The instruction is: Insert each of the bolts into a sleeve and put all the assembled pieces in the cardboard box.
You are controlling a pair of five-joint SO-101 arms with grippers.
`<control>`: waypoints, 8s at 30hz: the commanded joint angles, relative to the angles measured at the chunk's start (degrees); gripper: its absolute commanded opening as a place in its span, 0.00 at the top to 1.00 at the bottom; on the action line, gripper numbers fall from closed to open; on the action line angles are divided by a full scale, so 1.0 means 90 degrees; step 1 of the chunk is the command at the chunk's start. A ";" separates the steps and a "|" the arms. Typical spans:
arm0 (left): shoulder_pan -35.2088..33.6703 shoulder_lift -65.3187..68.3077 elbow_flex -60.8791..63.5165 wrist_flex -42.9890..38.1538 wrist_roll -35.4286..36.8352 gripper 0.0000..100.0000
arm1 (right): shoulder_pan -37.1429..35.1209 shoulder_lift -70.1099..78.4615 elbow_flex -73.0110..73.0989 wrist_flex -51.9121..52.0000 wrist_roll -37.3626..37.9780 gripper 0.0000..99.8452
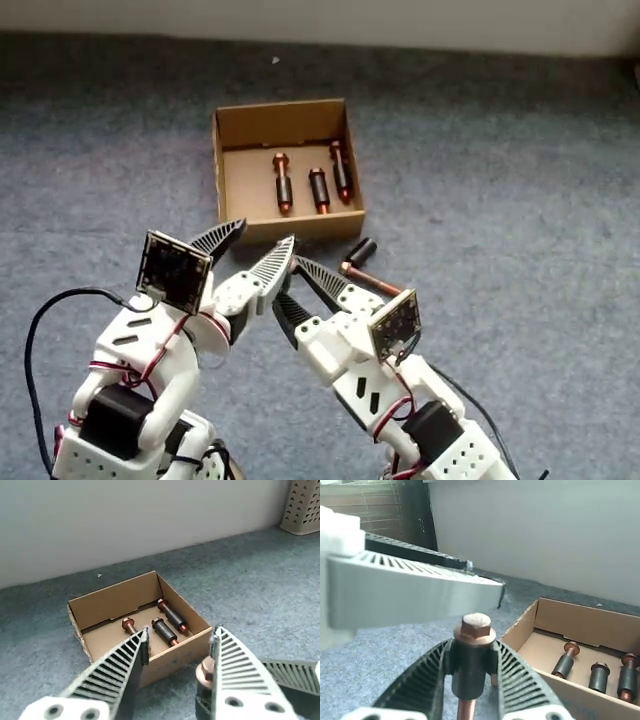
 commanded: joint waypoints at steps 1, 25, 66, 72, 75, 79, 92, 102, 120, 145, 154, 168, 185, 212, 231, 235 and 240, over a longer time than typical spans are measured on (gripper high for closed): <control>-0.0523 -0.0034 0.0054 -0.0010 0.0156 0.77 | 0.0493 -0.0093 0.0786 -0.0142 0.0029 1.00; -0.1919 -0.0044 0.3062 -0.2110 -0.0274 0.96 | 0.2320 -0.0054 0.0132 0.1040 -0.0215 1.00; -0.1939 -0.0044 0.3482 -0.2842 -0.0596 0.96 | 0.2330 1.1932 -0.7976 -0.1861 -0.0244 0.98; -0.1929 -0.0044 0.3482 -0.2842 -0.0596 0.96 | 0.2330 1.1766 -0.8015 -0.1470 -0.0225 0.86; -0.1929 -0.0044 0.3482 -0.2842 -0.0596 0.96 | 0.2330 1.1346 -0.8034 -0.0503 -0.0225 0.86; -0.1939 -0.0044 0.3482 -0.2842 -0.0596 0.96 | 0.2437 1.0652 -0.8024 0.1118 -0.0254 0.86; -0.1929 -0.0044 0.3482 -0.2842 -0.0596 0.96 | 0.2789 0.9607 -0.7673 0.4264 -0.1465 0.86; -0.1939 -0.0044 0.3482 -0.2842 -0.0596 0.96 | 0.2672 1.0974 -0.7673 0.4244 -0.2667 0.86; -0.1949 -0.0044 0.3482 -0.2842 -0.0606 0.96 | 0.2750 1.2586 -0.9070 0.4215 -0.2745 0.86; -0.1949 -0.0044 0.3482 -0.2833 -0.0606 0.96 | 0.2730 1.1336 -0.8454 0.5035 -0.2686 1.00; -0.1958 -0.0044 0.3473 -0.2823 -0.0635 0.96 | 0.2759 0.8366 -0.6540 0.4303 -0.2676 1.00; -0.1558 0.0024 0.2134 -0.0625 -0.1094 0.89 | 0.4713 0.6413 -0.3092 -0.0200 -0.2735 1.00; 0.1245 0.4947 -0.1509 0.0420 -0.1045 0.81 | 0.6276 0.6413 -0.2828 -0.1226 -0.3575 1.00; 0.1949 1.1160 -0.5397 0.0430 0.3692 0.70 | 0.6393 0.6403 -0.2808 -0.1226 -0.3575 1.00; 0.2066 1.2313 -0.8200 0.3448 0.3673 0.75 | 0.6383 0.6393 -0.2799 -0.1226 -0.3556 1.00; 0.2076 1.2010 -0.8640 0.4190 0.3673 0.75 | 0.6383 0.6393 -0.2799 -0.1226 -0.3556 1.00; 0.2330 1.1736 -0.8630 0.4484 0.3683 0.75 | 0.6383 0.6393 -0.2799 -0.1226 -0.3556 1.00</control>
